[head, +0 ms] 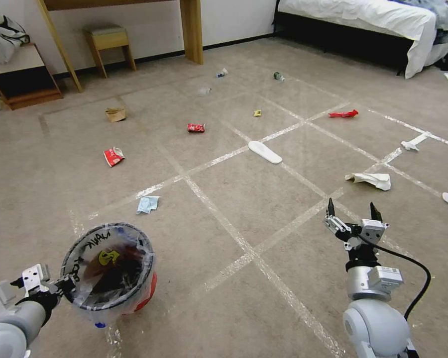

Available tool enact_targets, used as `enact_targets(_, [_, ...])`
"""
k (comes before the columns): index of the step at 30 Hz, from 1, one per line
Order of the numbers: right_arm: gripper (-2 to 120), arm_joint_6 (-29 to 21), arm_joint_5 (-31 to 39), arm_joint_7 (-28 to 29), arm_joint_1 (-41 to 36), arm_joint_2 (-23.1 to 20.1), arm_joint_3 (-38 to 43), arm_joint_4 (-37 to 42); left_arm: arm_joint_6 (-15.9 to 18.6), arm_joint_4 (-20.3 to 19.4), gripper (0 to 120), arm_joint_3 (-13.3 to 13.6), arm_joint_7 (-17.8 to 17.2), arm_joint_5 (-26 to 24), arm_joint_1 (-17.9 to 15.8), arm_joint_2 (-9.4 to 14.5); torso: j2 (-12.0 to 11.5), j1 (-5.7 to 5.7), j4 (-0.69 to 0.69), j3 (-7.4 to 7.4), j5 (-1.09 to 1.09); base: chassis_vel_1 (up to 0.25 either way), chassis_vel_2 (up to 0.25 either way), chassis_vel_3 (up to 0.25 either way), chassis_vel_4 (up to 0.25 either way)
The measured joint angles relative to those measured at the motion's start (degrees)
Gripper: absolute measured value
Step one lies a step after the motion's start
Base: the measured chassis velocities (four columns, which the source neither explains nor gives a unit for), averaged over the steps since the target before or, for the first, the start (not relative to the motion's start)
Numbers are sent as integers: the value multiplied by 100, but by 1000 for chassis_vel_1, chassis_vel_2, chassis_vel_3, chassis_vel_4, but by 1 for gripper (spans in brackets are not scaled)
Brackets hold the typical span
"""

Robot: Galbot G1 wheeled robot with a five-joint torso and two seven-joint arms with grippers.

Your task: Pick up the trash bin and place the garbage on the floor into it.

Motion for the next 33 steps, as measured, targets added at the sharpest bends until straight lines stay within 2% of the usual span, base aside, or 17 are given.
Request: enact_targets(33, [100,-8,-25,-18,-10,-14,-57,-52,-1,-5,0,-68,-82,-130,26,-23,0,0,0,0,0,0,0,0,0])
